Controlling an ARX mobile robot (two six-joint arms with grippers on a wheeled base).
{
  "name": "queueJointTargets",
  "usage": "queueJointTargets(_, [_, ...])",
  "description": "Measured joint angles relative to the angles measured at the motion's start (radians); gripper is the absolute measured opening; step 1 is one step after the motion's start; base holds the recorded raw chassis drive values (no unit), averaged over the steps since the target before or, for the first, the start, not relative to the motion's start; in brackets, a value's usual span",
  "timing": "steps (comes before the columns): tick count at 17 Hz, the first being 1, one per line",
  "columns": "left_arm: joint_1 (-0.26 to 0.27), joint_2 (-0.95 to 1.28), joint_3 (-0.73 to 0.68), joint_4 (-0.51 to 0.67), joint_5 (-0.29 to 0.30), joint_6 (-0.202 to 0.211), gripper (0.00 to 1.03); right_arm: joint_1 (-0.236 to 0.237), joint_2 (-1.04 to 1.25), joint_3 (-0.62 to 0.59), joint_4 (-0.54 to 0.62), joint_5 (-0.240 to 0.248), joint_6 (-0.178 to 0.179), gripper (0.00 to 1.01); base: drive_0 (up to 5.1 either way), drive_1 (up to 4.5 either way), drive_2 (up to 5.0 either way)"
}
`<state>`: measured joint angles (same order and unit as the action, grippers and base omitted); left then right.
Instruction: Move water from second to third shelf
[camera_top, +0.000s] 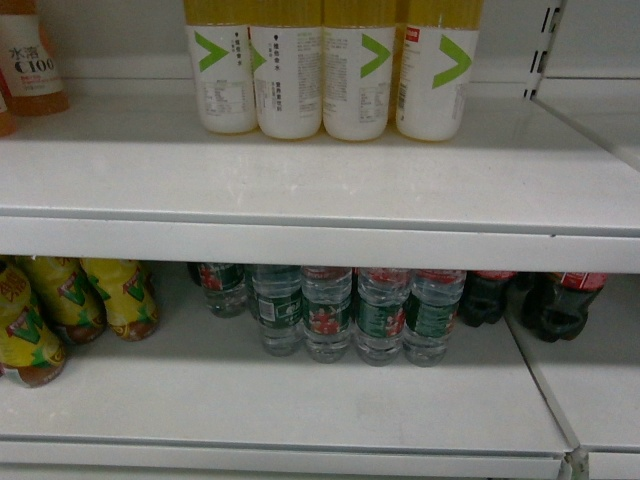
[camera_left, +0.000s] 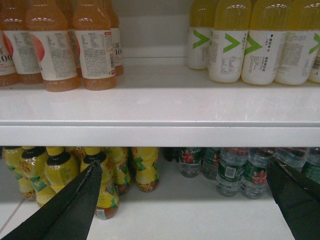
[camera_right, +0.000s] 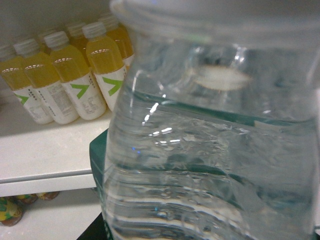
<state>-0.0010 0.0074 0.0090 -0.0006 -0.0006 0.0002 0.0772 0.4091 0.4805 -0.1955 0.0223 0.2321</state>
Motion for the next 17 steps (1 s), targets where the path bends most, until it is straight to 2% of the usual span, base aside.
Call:
queueJointTargets(5, [0.0, 0.0, 0.0, -0.002, 0.0, 0.0, 0.98, 0.0, 0.0, 0.001, -0.006, 0.0, 0.0, 0.42, 0.0, 0.0, 0.0])
queueJointTargets(17, [0.0, 0.0, 0.0, -0.003, 0.001, 0.0, 0.98, -0.005, 0.001, 0.001, -0.006, 0.003, 0.0, 0.42, -4.2, 2.23, 2.2])
